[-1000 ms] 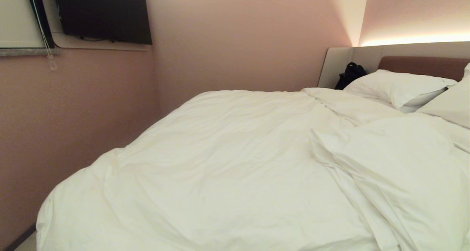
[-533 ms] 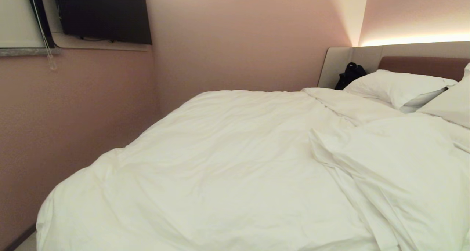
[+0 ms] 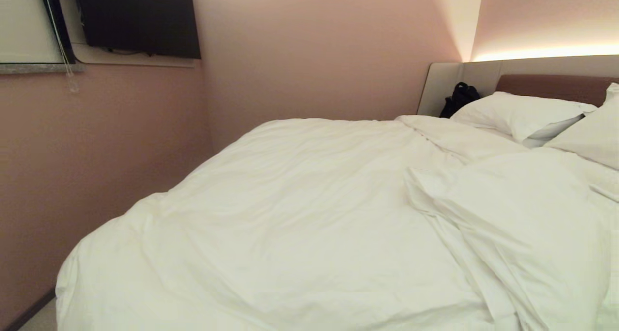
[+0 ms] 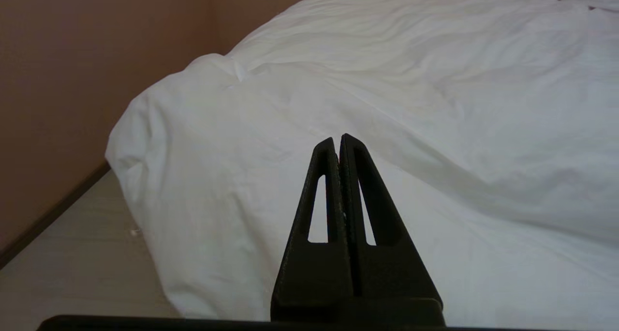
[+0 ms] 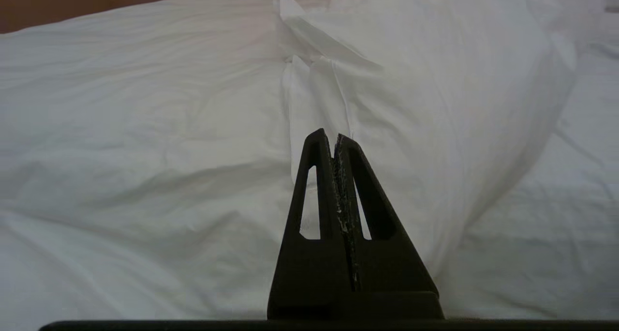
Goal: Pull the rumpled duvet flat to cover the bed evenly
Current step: Flatten the corners of the folded blanket
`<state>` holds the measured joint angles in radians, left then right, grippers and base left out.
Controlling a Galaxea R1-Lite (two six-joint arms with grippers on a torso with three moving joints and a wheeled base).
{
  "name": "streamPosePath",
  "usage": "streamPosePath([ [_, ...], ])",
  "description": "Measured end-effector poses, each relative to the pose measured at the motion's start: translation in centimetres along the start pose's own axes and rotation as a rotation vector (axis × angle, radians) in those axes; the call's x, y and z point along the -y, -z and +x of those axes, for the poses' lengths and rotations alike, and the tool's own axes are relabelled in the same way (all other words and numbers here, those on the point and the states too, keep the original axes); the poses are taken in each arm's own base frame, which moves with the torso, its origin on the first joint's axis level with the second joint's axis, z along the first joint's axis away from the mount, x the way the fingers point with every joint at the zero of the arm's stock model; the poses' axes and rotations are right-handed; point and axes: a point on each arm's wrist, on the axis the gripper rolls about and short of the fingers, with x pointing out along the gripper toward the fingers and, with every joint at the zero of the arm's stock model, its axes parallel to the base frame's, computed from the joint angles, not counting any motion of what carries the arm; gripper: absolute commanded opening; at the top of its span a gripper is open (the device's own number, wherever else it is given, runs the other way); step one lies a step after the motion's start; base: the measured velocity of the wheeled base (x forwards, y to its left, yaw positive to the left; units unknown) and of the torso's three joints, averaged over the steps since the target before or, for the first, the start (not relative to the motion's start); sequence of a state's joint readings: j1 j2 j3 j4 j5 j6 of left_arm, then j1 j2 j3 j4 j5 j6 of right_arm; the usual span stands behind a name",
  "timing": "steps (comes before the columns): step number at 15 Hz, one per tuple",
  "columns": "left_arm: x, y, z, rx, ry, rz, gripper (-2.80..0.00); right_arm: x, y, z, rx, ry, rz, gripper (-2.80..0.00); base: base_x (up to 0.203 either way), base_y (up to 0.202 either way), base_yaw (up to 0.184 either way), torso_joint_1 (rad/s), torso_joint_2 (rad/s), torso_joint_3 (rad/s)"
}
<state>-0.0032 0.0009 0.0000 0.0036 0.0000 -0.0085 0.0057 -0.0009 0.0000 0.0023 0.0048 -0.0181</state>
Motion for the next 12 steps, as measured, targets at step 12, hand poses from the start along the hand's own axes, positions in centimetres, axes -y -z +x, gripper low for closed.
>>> streamPosePath([
  [12,0.0,-0.02,-0.01,0.001,-0.001,0.0,-2.8,0.0,0.01,0.0,-0.001,0.0,0.0,-2.8,-0.072,0.0,0.001,0.001,0.0,0.002],
])
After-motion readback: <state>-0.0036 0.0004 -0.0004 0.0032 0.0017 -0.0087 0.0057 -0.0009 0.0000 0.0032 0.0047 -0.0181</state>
